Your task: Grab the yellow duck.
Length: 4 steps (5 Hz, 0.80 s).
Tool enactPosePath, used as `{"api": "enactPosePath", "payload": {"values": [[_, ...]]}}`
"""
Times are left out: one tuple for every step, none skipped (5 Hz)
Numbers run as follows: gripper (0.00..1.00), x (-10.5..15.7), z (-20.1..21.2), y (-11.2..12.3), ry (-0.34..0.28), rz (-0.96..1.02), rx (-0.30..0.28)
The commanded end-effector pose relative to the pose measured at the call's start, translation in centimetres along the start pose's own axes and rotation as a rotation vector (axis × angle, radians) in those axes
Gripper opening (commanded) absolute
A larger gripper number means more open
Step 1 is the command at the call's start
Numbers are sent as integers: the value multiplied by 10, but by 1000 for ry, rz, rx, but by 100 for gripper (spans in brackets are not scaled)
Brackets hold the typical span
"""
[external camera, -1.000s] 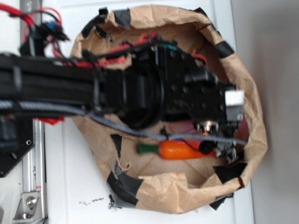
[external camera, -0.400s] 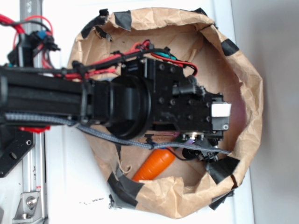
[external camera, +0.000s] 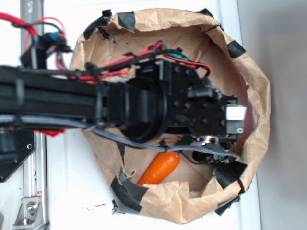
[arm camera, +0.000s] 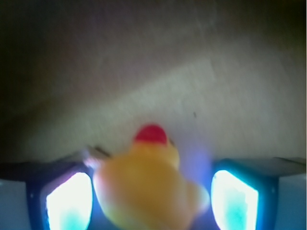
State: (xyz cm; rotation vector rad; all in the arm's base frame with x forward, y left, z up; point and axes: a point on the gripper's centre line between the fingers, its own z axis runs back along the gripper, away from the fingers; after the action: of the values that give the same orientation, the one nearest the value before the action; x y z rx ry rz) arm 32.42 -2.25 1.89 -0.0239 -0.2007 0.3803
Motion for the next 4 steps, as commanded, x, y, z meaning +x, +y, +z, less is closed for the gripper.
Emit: {"api": "enactPosePath", "payload": {"values": [[0, 9, 3, 3, -36, 1, -32], [0, 6, 16, 4, -9, 2, -30], [0, 7, 55, 16, -1, -3, -47], [0, 9, 109, 44, -26, -77, 46]]}}
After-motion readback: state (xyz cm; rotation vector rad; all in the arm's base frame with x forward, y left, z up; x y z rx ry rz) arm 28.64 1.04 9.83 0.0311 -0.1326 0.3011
